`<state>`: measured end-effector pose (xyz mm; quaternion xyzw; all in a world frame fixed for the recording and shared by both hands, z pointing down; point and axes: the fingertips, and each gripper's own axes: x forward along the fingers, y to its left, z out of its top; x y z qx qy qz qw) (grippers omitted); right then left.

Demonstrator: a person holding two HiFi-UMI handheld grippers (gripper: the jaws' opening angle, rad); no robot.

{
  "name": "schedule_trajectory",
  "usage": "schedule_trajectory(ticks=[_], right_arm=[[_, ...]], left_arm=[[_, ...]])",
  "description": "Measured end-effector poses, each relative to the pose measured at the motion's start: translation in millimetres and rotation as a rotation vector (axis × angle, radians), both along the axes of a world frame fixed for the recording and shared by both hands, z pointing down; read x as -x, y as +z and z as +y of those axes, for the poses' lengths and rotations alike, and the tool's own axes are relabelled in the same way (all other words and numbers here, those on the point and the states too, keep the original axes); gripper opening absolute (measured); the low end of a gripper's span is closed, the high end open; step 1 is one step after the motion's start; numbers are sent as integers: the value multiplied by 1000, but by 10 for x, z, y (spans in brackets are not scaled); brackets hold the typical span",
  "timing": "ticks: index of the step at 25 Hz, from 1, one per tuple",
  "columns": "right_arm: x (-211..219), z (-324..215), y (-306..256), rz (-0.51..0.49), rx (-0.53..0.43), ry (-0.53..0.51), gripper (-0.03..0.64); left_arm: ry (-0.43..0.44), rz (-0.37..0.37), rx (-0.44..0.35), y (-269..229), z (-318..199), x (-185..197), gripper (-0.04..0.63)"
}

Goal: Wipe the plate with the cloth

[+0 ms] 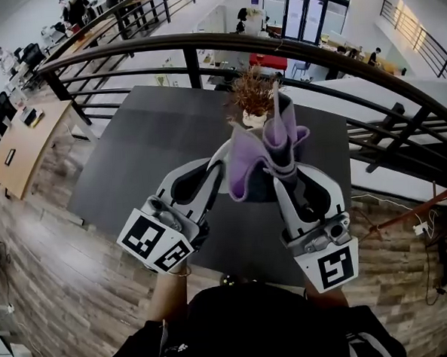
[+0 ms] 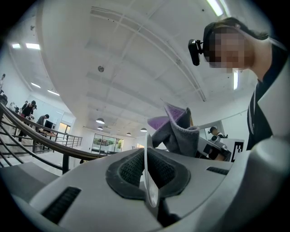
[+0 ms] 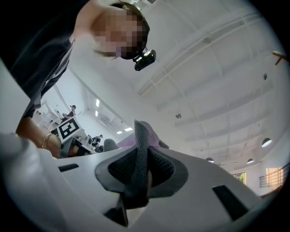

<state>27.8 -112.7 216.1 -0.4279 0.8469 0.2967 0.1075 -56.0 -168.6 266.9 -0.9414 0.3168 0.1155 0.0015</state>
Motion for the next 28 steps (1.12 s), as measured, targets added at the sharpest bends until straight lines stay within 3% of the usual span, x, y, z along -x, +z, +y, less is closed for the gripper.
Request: schedule_trajectory(ticks=[5,10,20,28], right_arm=[[366,26,53,26,14,-85,72],[440,11,167,55,40,-122,72],[484,-95,321,69,75,-119,72],[366,-222,403,84,109,-50,72]], left_arm=[[18,1,-11,-51,29,27,17],[39,6,-21,-82,99,-124,17],[46,6,-26,-101,164,-159,17],[50,15,-23,-112,172,-159,17]])
